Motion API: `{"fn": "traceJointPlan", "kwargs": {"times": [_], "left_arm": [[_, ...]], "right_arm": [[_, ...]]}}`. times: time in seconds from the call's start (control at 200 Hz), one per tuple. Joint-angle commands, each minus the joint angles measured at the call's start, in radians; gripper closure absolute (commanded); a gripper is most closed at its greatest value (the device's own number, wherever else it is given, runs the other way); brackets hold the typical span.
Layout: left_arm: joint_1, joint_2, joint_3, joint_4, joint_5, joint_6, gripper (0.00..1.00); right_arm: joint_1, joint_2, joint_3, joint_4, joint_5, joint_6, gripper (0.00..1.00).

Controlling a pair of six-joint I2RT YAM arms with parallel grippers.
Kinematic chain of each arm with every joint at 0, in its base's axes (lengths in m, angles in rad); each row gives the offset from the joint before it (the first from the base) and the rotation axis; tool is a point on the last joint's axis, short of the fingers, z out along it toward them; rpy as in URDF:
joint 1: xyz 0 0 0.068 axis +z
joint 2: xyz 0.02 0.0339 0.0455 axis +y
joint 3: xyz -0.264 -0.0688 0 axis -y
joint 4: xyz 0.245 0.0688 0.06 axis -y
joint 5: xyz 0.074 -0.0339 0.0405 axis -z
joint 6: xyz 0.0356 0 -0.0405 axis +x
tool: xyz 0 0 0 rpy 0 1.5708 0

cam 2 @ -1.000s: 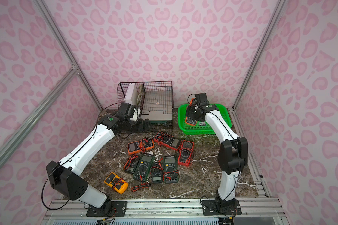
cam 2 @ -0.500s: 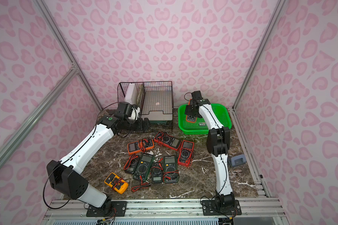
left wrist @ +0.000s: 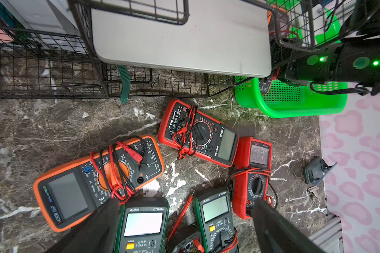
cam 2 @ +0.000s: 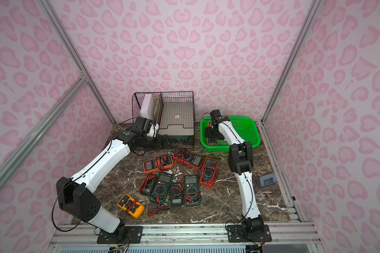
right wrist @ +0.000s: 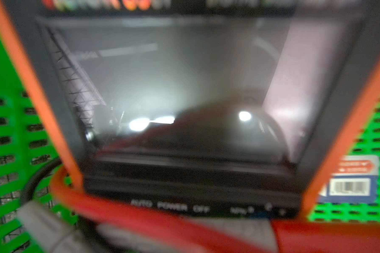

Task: Put the multimeter into the basket
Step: Place the multimeter in the basket, then move the basket to the center of the board.

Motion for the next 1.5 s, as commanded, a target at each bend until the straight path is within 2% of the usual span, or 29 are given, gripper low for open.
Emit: {"fn": "traceJointPlan", "kwargs": {"times": [0.0,0.225,0.375,0.86,1.055,1.345,1.495], "left_arm": [[0.001,0.008,0.009,0.006,0.015,-0.005,0.02],[0.002,0.021,0.017,0.007,0.031,-0.011,0.02],[0.001,0.028,0.023,0.007,0.038,-0.012,0.01],[0.001,0.022,0.021,-0.002,0.041,-0.005,0.02],[0.001,0.028,0.029,-0.007,0.047,0.002,0.01],[0.002,0.03,0.036,-0.024,0.039,0.014,0.02],[0.003,0.02,0.029,-0.03,0.026,0.015,0.01]], "right_arm": [[0.008,0.005,0.0,0.012,0.006,0.004,0.35],[0.014,0.005,0.0,0.002,0.015,0.006,0.1],[0.013,-0.007,-0.005,0.002,0.014,0.006,0.01],[-0.007,-0.096,-0.124,0.06,0.01,0.022,0.01],[-0.017,-0.081,-0.128,0.077,-0.006,0.029,0.01],[-0.005,0.022,-0.028,0.073,-0.064,0.048,0.01],[0.014,0.078,0.053,0.035,-0.081,0.038,0.1]]}}
